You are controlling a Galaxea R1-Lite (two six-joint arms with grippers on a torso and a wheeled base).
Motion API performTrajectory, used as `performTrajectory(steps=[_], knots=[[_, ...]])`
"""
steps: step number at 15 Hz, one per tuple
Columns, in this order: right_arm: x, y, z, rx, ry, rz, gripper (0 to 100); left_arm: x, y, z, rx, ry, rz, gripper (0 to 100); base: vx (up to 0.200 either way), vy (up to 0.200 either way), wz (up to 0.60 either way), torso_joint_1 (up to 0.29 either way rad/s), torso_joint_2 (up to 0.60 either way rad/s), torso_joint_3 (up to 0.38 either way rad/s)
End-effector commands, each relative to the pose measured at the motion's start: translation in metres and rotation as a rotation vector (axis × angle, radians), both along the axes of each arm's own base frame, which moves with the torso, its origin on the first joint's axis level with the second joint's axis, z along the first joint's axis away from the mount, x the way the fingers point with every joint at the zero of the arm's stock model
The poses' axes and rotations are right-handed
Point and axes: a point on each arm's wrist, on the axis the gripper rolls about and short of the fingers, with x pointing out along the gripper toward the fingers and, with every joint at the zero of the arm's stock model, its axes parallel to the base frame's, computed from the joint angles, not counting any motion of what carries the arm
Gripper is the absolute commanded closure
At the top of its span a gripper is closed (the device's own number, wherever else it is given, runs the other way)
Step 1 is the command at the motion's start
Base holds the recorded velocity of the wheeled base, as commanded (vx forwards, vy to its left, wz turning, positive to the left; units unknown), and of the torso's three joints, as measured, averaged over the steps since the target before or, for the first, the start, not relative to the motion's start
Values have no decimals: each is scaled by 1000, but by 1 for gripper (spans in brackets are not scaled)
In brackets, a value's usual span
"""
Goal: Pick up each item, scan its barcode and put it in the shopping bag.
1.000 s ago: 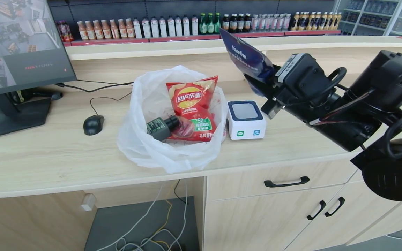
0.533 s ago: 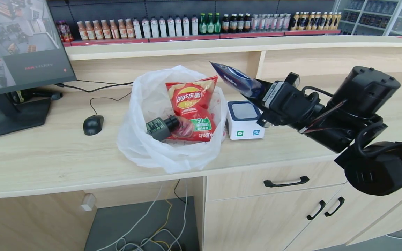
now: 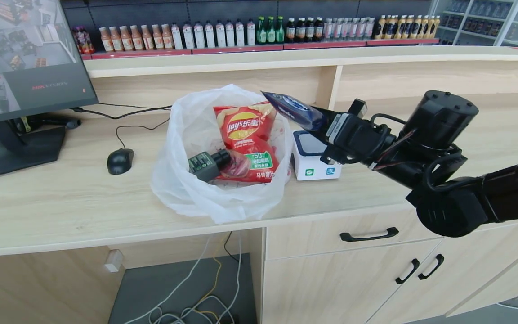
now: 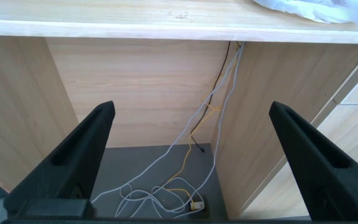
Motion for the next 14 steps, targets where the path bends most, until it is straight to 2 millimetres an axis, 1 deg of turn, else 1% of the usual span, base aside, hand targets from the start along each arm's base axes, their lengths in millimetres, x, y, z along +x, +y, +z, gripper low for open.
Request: performTrajectory(steps=[1,5,6,8,14], knots=[[10,4,-9,-6,19,9,100,0,0,0,0,-1,0,0,0,0,0,0,0,0],[11,3,-12,-18,33,3,100,0,0,0,0,-1,1,0,0,0,0,0,0,0],[13,-1,-11,-18,32,-9,100,0,0,0,0,-1,1,0,0,0,0,0,0,0],[14,-1,-9,-15,22,-17,100,0,0,0,1,-1,1,0,0,0,0,0,0,0],[20,1,-22,-33,46,-14,100,0,0,0,0,-1,1,0,0,0,0,0,0,0]])
